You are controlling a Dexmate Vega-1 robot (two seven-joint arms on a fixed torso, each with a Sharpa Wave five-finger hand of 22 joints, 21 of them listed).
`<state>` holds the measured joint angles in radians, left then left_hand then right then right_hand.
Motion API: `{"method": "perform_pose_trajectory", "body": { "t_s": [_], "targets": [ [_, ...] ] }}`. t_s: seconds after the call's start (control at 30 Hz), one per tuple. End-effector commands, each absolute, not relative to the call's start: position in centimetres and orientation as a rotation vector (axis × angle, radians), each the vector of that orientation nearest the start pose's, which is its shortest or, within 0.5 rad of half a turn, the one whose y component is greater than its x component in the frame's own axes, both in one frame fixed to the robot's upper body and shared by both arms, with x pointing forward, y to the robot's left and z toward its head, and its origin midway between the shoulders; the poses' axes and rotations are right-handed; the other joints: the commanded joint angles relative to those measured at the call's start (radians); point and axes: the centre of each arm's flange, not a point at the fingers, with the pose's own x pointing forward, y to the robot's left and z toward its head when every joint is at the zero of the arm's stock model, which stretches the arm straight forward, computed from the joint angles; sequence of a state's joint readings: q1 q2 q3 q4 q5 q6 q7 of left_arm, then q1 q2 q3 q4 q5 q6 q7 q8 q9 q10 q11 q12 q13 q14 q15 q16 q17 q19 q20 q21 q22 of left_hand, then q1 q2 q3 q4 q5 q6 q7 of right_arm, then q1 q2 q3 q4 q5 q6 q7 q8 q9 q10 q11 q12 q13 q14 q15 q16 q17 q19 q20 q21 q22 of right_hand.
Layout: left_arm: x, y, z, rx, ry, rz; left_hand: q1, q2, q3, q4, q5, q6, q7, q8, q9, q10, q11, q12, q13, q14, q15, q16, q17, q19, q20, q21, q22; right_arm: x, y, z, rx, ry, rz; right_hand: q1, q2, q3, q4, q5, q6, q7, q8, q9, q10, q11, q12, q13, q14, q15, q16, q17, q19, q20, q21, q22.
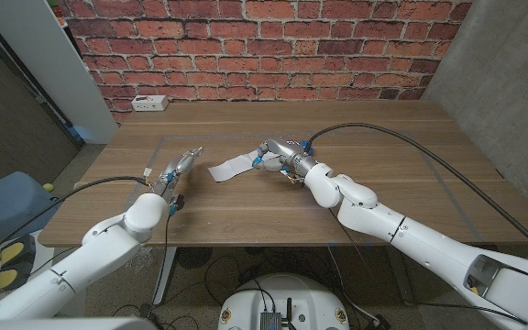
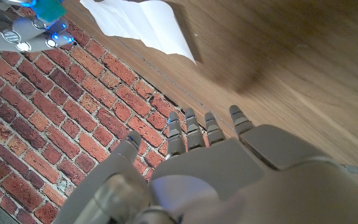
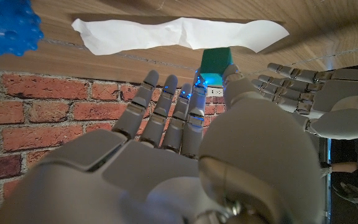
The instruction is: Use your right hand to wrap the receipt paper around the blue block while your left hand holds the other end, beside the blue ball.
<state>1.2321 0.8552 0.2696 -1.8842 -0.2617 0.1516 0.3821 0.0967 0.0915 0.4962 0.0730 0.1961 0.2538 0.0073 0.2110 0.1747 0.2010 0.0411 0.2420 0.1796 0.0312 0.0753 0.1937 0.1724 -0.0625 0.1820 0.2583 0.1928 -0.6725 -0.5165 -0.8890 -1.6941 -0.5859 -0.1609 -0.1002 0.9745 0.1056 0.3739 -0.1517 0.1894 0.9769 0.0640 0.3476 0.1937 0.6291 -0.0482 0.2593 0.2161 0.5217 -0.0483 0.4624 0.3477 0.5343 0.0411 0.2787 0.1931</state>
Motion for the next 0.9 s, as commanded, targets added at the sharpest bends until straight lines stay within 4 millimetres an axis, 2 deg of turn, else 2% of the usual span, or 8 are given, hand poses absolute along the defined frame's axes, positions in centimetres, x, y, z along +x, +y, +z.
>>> {"method": "perform_pose_trajectory", "body": {
  "t_s": [0.03,0.57,0.9],
  "targets": [
    [55.8,32.6,-7.3,0.567,-0.407,0.111,0.001,0.009,0.006,0.003,0.004,0.016,-0.001,0.004,0.002,0.008,0.0,0.006,0.005,0.006,0.001,0.003,0.002,0.006,0.001,0.001,0.002,60.2,-1.8,-1.9,-1.261,-0.851,0.261,0.041,0.038,-0.002,0.004,0.0,0.042,-0.036,0.036,0.019,0.01,0.002,-0.003,0.005,0.01,-0.123,-0.004,0.002,0.004,-0.002,0.007,0.002],
    [57.0,32.8,-6.8,0.568,-0.397,0.103,0.001,0.009,0.007,0.004,0.003,0.02,0.001,-0.003,0.002,0.008,0.0,0.0,0.005,0.005,0.0,-0.002,0.002,0.005,0.002,-0.003,0.002,61.2,0.6,-2.3,-1.225,-0.836,0.181,0.045,0.027,-0.001,0.0,-0.001,0.071,-0.03,0.051,0.019,0.046,0.002,0.005,0.005,0.02,-0.114,-0.014,-0.008,-0.005,0.01,0.006,0.002],
    [57.5,32.9,-6.5,0.571,-0.394,0.1,0.002,0.008,0.007,0.004,0.003,0.021,0.0,-0.006,0.002,0.006,0.0,-0.004,0.005,0.005,0.001,-0.004,0.002,0.005,0.001,-0.004,0.002,62.7,2.0,-2.0,-1.246,-0.829,0.19,0.04,0.024,-0.002,0.003,-0.001,0.072,-0.029,0.054,0.018,0.052,0.001,0.004,0.005,0.025,-0.113,-0.017,-0.008,-0.004,0.012,0.007,0.002]
  ]
}}
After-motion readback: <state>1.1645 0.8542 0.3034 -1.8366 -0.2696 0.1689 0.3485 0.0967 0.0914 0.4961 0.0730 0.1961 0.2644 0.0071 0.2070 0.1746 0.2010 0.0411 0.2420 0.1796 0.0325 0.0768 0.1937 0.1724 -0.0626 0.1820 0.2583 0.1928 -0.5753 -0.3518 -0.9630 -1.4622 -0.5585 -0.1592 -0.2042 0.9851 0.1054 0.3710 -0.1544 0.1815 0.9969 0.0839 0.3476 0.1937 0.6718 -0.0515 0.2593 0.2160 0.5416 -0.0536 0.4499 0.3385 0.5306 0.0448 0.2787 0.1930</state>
